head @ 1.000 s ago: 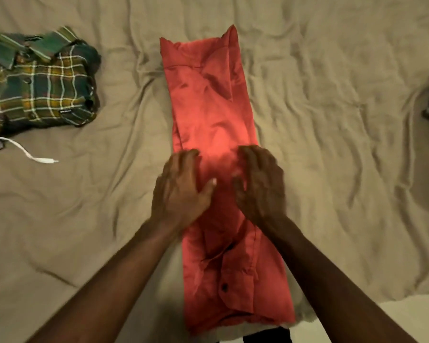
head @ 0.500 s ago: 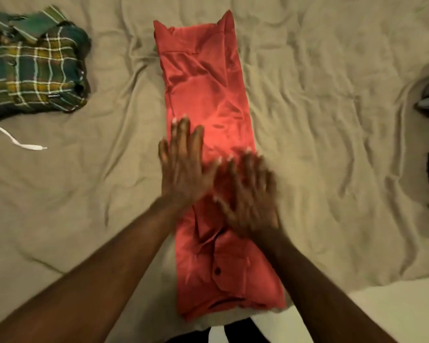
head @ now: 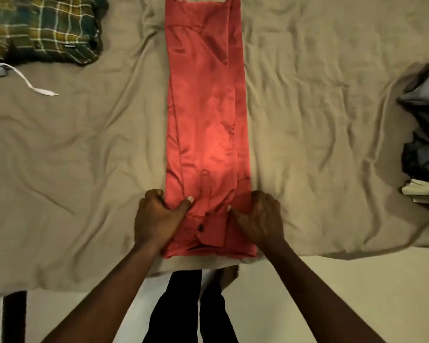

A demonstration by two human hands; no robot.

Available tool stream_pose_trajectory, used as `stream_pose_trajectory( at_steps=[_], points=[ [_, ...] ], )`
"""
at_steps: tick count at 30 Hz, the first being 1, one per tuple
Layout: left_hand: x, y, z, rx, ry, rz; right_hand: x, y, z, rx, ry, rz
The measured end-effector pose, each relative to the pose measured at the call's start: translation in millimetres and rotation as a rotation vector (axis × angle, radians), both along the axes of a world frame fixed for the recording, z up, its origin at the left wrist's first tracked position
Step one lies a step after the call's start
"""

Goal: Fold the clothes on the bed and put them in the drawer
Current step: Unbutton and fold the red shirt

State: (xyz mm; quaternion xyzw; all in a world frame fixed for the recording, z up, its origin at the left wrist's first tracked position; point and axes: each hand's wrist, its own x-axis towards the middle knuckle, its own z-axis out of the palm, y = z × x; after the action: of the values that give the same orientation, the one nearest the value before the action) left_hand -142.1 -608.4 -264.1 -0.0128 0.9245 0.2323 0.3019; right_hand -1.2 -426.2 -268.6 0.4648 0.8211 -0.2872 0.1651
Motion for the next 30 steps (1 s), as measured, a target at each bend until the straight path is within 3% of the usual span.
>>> stream_pose_trajectory(
  at_steps=[2,4,8,13,17,19,23,27,30],
  points=[
    [-3,4,9,-0.016,-0.214,0.035,-11,15,6,-0.172,-0.080,-0.030],
    [2,4,12,0.049,-0.341,0.050,-16,23,10,-0.381,-0.044,-0.093],
    [6,0,21,0.197,-0.390,0.075,-10,20,8,-0.455,0.059,-0.149],
    [10,-13,24,0.363,-0.560,0.388,8,5,13,-0.815,0.208,-0.440],
    [-3,-8,31,0.447,-0.756,0.504,0,5,19,-0.982,0.237,-0.623],
    [-19,4,39,0.532,-0.729,0.487,-17,20,24,-1.010,0.285,-0.670],
    [-81,41,55,0.674,-0.595,0.539,-75,65,34,-0.872,0.410,-0.721],
    [-149,91,58,0.648,-0.627,0.479,-150,111,35,-0.768,0.368,-0.676],
    [-187,127,51,0.722,-0.614,0.549,-196,134,34,-0.846,0.398,-0.791]
  ],
)
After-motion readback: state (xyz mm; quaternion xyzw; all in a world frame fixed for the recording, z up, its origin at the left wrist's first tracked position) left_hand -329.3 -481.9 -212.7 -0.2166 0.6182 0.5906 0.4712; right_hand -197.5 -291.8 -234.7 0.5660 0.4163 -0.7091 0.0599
